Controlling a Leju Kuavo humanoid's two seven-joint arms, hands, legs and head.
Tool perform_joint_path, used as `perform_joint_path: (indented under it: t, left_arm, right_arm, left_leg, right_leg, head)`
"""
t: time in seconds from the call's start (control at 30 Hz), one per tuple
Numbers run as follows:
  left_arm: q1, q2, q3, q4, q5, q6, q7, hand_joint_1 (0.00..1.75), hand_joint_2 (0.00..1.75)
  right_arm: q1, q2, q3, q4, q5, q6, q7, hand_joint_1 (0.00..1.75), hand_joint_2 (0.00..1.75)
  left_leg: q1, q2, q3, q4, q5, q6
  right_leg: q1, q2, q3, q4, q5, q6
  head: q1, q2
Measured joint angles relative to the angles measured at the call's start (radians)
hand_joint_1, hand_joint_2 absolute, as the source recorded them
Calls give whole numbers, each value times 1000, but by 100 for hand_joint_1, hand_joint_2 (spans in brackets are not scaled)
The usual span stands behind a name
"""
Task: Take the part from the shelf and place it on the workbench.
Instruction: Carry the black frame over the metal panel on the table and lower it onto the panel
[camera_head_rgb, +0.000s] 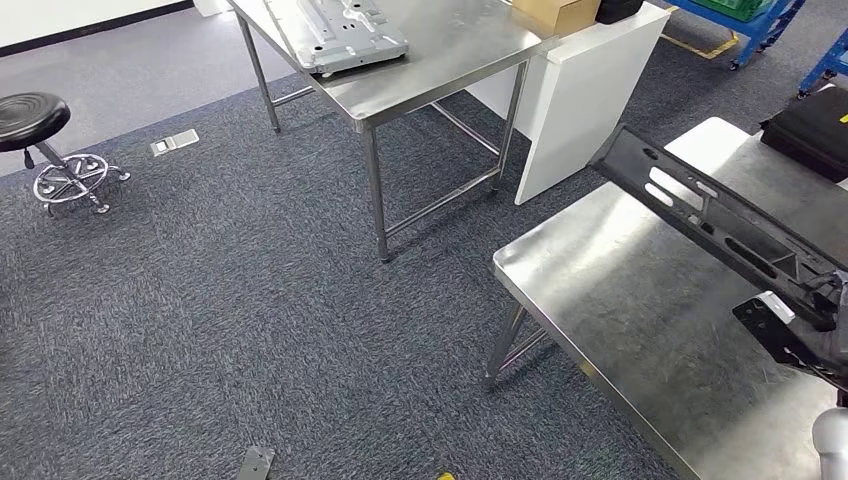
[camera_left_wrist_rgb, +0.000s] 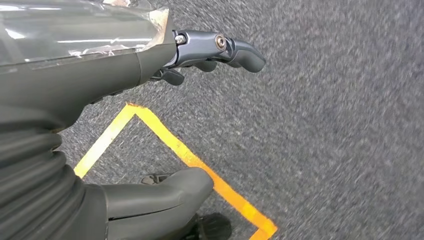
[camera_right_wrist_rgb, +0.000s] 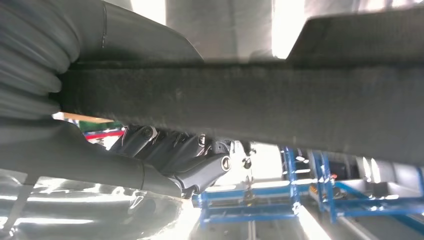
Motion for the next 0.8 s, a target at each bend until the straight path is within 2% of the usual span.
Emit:
perform_joint_path:
  t: [0.03,0.07,0.1,0.13,0.17,0.2,0.23,0.27,0.3,0.33,0.37,0.4,0.43,0.47,0.5,0.53,0.57,0.6,0.63,0.67,0.73,0.77,0.8]
  left_arm:
    - [1,0,0,0,0,0,0,0,175]
    - [3,0,0,0,0,0,0,0,175]
    - [3,-1,0,0,0,0,0,0,175]
    - [4,-2,0,0,0,0,0,0,175]
    - [4,-2,0,0,0,0,0,0,175]
    - [3,-2,0,0,0,0,0,0,175]
    - [3,-2,0,0,0,1,-1,0,175]
    - [2,-2,0,0,0,2,-3,0,175]
    - [2,-3,0,-1,0,6,-6,0,175]
    - [1,-4,0,-1,-1,11,-12,0,175]
    - [1,-5,0,-1,-1,16,-17,0,175]
    - [0,-6,0,-1,-1,19,-21,0,175]
    - [0,-7,0,-1,-1,21,-24,0,175]
    - [0,-8,0,-1,-1,22,-25,0,175]
    - [0,-8,0,-1,-1,22,-26,0,175]
    - [1,-9,0,-1,-2,22,-27,0,175]
    - [3,-10,0,0,-2,22,-27,0,175]
    - [4,-10,0,0,-2,23,-27,0,175]
    - [4,-11,0,0,-4,23,-28,0,175]
    - [4,-12,0,0,-7,25,-30,0,175]
    - [2,-11,-1,0,-10,31,-34,0,175]
    - [1,-11,-1,0,-11,34,-35,0,175]
    - [1,-11,-1,0,-10,37,-36,0,175]
  right_arm:
    - [-4,4,2,1,3,0,0,175,175]
    - [-5,8,4,2,6,0,0,175,175]
    - [-4,12,6,3,9,-1,0,175,175]
    - [-3,15,8,4,13,-2,0,175,175]
    - [-3,17,10,5,16,-2,0,175,175]
    - [-3,19,11,5,19,-3,0,175,175]
    - [-4,21,13,5,24,-4,1,175,175]
    - [-4,25,14,4,30,-5,4,175,175]
    - [-4,28,16,4,38,-5,7,175,175]
    - [-2,31,17,4,47,-4,11,175,175]
    - [-1,32,18,4,53,-3,14,175,175]
    - [1,33,19,4,57,-1,16,175,175]
    - [1,34,20,4,60,0,17,175,175]
    - [-1,35,21,4,61,1,18,175,175]
    - [-3,36,22,4,62,1,19,175,175]
    - [-5,38,23,4,62,1,20,175,175]
    - [-5,40,24,4,62,2,21,175,175]
    - [-5,41,25,4,63,3,21,175,175]
    - [-5,42,26,4,64,5,21,175,175]
    - [-4,43,26,4,66,8,21,175,175]
    - [-4,44,28,4,69,11,21,175,175]
    - [-4,44,29,5,70,12,20,175,175]
    - [-4,45,30,5,70,12,20,175,175]
  left_leg:
    - [0,15,-2,-1,1,1]
    - [0,30,-4,-1,1,0]
    - [1,45,-6,0,1,-1]
    - [2,59,-7,1,0,-4]
    - [4,72,-7,4,-2,-9]
    - [4,84,-8,10,-7,-16]
    - [3,96,-9,17,-12,-24]
    - [-1,106,-8,25,-19,-33]
    - [-4,116,-6,30,-25,-40]
    - [-6,126,-4,32,-29,-43]
    - [-6,136,-2,34,-32,-46]
    - [-2,133,-4,39,-39,-51]
    - [3,114,-10,56,-54,-56]
    - [8,84,-26,93,-81,-61]
    - [12,47,-52,152,-117,-66]
    - [14,22,-87,224,-154,-67]
    - [14,9,-121,291,-181,-68]
    - [14,4,-145,332,-189,-66]
    - [14,2,-149,333,-174,-62]
    - [14,-2,-135,295,-141,-56]
    - [13,-37,-71,155,-65,-39]
    - [12,-52,-46,99,-42,-32]
    - [9,-62,-31,67,-31,-28]
  right_leg:
    - [-3,-17,-32,72,-31,1]
    - [-8,-24,-56,130,-52,6]
    - [-13,-28,-66,160,-61,15]
    - [-18,-33,-52,144,-53,28]
    - [-23,-44,-16,86,-32,43]
    - [-27,-70,30,7,-10,55]
    - [-26,-97,71,-59,9,63]
    - [-25,-114,96,-102,21,60]
    - [-22,-121,104,-117,24,51]
    - [-18,-111,102,-113,25,39]
    - [-20,-97,98,-112,26,28]
    - [-24,-85,96,-111,27,20]
    - [-27,-73,94,-110,29,11]
    - [-30,-62,93,-110,32,2]
    - [-30,-50,91,-110,35,-6]
    - [-28,-38,88,-110,37,-12]
    - [-25,-24,85,-110,38,-15]
    - [-22,-10,84,-110,39,-16]
    - [-19,5,83,-110,40,-17]
    - [-16,20,84,-110,41,-18]
    - [-12,48,85,-110,43,-17]
    - [-10,59,84,-110,45,-14]
    - [-9,70,82,-110,47,-10]
  head:
    - [3,0]
    - [4,0]
    - [4,0]
    - [5,0]
    - [5,0]
    - [5,0]
    - [7,0]
    - [7,0]
    - [6,0]
    - [4,0]
    - [1,0]
    - [-1,0]
    - [-3,0]
    - [-5,0]
    - [-7,0]
    - [-8,0]
    - [-10,0]
    - [-10,0]
    - [-10,0]
    - [-10,0]
    - [-9,0]
    - [-8,0]
    - [-8,0]
